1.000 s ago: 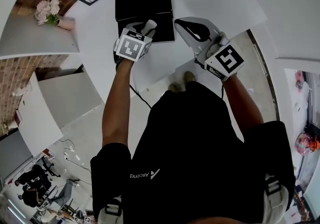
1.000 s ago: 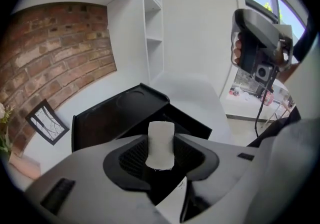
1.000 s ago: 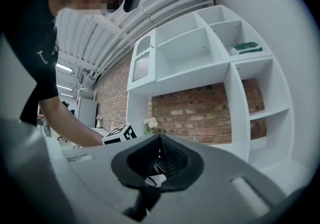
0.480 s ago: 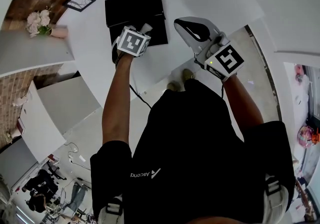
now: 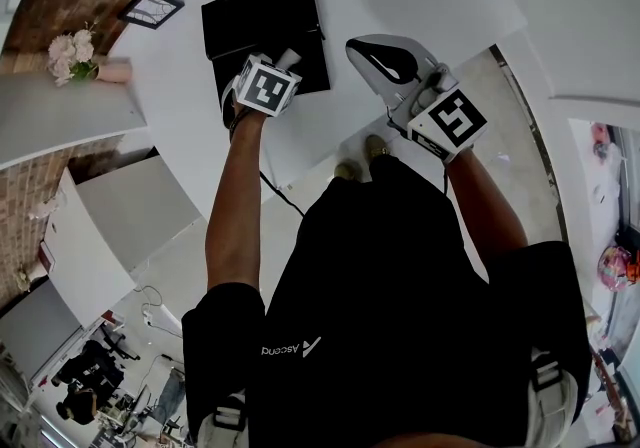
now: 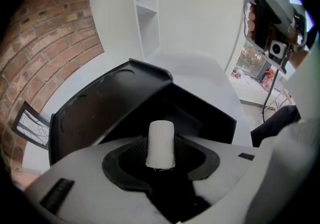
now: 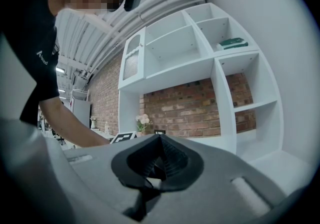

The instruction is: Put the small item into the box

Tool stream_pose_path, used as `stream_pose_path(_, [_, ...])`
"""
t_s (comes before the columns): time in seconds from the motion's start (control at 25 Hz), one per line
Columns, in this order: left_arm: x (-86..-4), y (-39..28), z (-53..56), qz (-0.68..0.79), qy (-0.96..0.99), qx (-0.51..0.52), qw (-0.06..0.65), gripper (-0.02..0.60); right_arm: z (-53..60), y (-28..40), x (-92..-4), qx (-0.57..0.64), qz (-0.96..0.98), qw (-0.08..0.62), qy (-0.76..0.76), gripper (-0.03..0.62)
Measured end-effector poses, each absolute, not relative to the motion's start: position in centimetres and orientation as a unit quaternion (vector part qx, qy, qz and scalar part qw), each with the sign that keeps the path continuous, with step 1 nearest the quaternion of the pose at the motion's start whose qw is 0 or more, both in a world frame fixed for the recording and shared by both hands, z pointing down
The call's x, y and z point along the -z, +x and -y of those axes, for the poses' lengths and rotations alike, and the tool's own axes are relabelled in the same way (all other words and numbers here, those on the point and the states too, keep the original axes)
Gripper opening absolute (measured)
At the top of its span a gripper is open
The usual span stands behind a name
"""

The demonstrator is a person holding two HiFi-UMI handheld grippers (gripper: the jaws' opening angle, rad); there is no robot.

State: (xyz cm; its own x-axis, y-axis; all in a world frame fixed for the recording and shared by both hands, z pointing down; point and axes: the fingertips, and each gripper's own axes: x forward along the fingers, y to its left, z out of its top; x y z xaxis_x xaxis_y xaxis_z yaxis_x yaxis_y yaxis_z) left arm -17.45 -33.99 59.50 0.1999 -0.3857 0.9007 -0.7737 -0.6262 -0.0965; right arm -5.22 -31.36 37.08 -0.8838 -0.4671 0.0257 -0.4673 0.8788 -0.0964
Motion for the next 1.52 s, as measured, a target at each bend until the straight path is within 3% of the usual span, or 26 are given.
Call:
stream_pose_path(0.6, [-54.0, -16.5, 32.5, 0.418, 0.778, -0.432, 0.180, 0.198, 31.0, -6.3, -36.5, -0.048, 0.973, -0.005, 0.224, 0.002])
stream_pose_path(0.96, [-43.9, -15.2, 31.7, 0.472, 0.838, -0.247, 0.119, 0.195, 29.5, -7.5, -35.2, -0.027, 0.977, -0.025, 0.210, 0.002])
stream_pose_path(1.24, [-34.8, -14.7, 29.0, 0.502, 0.861, -0.081, 0.026, 0.073, 27.8, -8.2, -32.9, -0.014, 0.979, -0.034, 0.202, 0.002])
stream_pose_path(1.52, [-29.6, -13.5, 25.2, 0.510, 0.860, -0.004, -0.028, 0.014, 24.6, -8.8, -30.2, -0.008, 0.979, -0.056, 0.194, 0.002])
